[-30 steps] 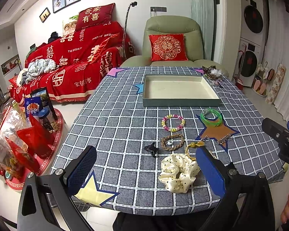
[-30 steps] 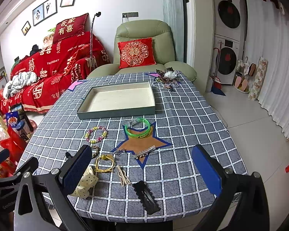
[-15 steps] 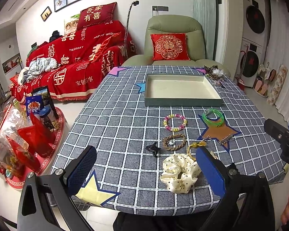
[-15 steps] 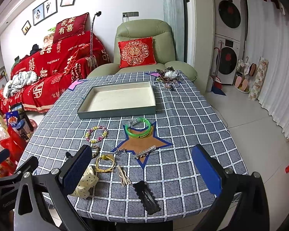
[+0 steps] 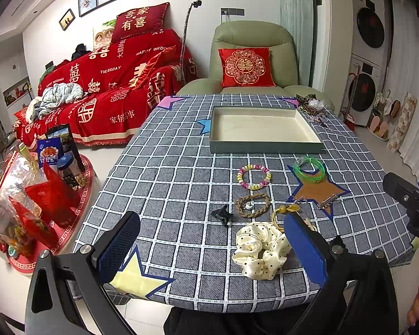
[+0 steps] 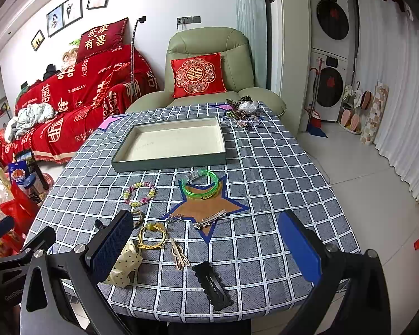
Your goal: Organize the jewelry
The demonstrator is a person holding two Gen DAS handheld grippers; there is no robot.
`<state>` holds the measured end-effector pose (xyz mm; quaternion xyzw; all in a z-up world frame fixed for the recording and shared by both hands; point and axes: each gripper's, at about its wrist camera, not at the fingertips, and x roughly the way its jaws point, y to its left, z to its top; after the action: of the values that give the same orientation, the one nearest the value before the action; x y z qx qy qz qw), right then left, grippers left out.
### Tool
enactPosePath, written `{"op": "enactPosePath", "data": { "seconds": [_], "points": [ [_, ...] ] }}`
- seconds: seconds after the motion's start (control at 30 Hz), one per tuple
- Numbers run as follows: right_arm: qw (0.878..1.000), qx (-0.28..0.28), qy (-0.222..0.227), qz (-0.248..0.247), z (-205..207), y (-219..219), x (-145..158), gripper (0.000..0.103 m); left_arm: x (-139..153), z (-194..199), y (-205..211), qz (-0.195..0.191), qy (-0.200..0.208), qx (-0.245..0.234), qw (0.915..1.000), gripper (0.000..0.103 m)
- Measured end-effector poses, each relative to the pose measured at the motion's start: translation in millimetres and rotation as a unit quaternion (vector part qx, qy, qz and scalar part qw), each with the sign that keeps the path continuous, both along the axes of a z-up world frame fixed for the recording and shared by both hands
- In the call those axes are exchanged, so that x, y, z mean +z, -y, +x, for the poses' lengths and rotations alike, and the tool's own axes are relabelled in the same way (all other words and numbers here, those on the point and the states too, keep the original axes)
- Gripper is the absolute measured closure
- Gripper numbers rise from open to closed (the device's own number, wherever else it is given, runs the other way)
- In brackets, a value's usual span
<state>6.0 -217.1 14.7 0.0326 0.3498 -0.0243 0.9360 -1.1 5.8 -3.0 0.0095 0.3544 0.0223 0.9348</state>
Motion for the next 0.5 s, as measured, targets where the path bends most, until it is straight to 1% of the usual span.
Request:
{"op": "enactPosePath", "data": {
  "seconds": [0.5],
  "points": [
    [1.000, 0.000, -0.001, 0.001, 0.0, -0.3, -1.2, 0.000, -1.8, -0.9, -2.1, 0.000, -0.004, 0.002, 1.0000, 0.000]
  ]
}}
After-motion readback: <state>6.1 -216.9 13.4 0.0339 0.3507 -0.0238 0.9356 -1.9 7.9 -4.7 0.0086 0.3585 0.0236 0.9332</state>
